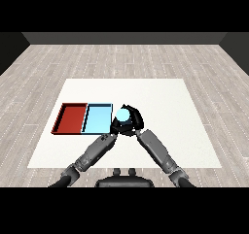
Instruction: Pick the blue can and put it in the blue box
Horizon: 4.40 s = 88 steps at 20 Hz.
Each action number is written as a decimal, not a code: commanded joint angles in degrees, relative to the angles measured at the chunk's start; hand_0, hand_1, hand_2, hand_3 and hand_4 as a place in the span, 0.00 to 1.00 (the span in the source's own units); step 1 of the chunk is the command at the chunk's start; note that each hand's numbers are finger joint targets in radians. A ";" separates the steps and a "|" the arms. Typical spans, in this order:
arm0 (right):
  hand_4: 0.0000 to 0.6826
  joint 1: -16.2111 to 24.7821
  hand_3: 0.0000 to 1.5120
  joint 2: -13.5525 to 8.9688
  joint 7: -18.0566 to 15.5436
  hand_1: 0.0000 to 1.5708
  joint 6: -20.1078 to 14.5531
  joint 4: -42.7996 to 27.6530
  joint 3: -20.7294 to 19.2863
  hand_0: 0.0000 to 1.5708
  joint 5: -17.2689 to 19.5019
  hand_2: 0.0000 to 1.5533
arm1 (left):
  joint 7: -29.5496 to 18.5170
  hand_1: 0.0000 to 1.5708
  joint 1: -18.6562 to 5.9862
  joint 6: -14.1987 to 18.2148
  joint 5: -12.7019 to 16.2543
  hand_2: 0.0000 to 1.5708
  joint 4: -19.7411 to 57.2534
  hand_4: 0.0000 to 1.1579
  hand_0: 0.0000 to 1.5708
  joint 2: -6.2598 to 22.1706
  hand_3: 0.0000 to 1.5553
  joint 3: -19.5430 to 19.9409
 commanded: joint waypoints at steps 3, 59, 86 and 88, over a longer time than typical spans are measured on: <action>0.71 2.73 0.89 0.22 2.62 0.92 2.00 -5.19 -0.03 0.92 1.71 0.93 | -1.49 0.00 -1.15 2.05 1.82 0.00 1.36 0.00 0.00 -0.56 0.00 -3.77; 0.00 18.18 0.00 -10.06 0.02 0.00 9.42 -25.03 -22.06 0.00 -12.21 0.00 | 5.69 1.00 -0.78 11.99 -6.46 0.99 2.20 0.99 1.00 7.49 0.95 11.57; 0.00 11.51 0.00 -9.53 -1.52 0.00 11.97 -11.19 -27.38 0.00 -12.47 0.00 | 16.90 0.56 -14.09 2.14 -12.44 0.48 55.70 0.81 0.56 8.49 0.27 20.15; 0.00 13.43 0.00 -9.42 -2.87 0.00 12.83 -13.31 -26.91 0.00 -12.07 0.00 | 18.21 0.74 -14.30 0.77 -10.30 0.69 55.88 0.67 0.74 9.53 0.35 22.65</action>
